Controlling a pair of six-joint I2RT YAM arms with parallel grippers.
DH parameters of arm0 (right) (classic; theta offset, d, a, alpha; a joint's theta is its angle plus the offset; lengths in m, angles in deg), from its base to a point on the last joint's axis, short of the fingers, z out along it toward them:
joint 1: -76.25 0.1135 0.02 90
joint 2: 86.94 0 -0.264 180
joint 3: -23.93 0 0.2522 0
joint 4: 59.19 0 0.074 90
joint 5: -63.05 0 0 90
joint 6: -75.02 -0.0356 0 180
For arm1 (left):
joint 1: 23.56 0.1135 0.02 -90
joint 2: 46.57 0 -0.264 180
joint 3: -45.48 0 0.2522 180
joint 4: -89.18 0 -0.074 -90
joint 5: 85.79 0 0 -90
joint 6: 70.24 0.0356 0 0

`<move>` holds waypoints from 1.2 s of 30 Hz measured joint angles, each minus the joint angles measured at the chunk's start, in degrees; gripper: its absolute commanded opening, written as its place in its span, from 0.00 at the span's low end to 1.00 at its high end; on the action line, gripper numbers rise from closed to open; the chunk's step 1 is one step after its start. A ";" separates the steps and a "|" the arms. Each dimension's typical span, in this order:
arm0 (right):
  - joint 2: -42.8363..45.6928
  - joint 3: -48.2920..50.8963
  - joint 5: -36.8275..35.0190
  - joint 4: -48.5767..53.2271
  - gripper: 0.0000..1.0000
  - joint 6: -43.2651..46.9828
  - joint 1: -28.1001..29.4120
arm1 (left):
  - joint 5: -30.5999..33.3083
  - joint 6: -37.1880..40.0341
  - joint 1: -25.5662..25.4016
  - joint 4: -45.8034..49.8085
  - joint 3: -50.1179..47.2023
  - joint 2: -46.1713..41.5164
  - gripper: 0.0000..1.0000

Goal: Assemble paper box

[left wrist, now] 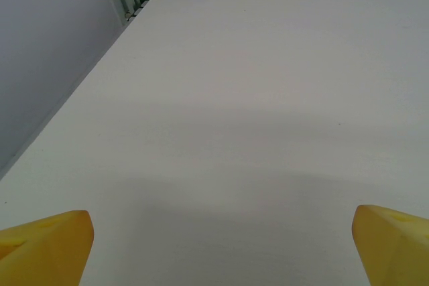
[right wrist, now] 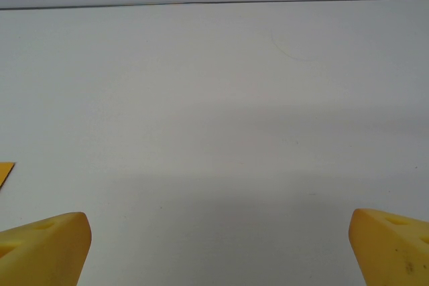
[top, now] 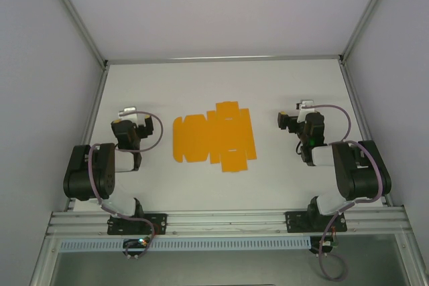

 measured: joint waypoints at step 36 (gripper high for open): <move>-12.57 -39.76 1.42 63.91 0.57 -28.72 27.12 | -23.52 -27.34 -1.60 64.26 16.59 -17.66 1.00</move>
